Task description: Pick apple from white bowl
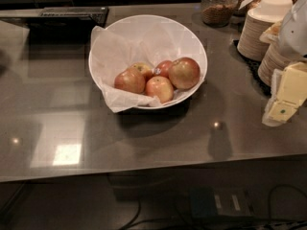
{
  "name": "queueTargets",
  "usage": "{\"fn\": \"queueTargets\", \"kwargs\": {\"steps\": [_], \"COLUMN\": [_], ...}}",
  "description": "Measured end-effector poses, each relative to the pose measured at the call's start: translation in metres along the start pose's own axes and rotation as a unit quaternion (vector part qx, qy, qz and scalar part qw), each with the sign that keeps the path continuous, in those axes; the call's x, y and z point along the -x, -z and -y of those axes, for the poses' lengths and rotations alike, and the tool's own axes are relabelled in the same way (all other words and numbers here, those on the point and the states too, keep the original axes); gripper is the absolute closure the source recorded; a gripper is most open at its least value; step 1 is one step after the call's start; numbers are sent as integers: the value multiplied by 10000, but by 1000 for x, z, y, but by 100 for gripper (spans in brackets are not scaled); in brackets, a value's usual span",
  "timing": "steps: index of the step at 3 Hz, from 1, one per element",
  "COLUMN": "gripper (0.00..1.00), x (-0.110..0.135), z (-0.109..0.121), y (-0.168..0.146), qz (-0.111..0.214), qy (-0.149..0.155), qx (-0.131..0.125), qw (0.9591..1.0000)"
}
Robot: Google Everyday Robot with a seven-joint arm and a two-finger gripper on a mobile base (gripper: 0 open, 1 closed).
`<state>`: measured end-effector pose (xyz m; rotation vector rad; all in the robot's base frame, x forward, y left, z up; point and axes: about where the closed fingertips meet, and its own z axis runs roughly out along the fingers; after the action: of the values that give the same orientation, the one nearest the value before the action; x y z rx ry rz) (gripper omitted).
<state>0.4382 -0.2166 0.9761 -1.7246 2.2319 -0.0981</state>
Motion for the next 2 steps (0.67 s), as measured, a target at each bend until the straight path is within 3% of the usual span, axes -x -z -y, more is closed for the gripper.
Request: {"fn": "queueTargets", "kwargs": {"steps": [1, 2], "gripper": [0, 0], "x": [1, 26], "z": [1, 14], "y": [0, -12], "qz": [20, 373], "qy": [-3, 50], "qx": [-19, 12], "qw": [10000, 9993]}}
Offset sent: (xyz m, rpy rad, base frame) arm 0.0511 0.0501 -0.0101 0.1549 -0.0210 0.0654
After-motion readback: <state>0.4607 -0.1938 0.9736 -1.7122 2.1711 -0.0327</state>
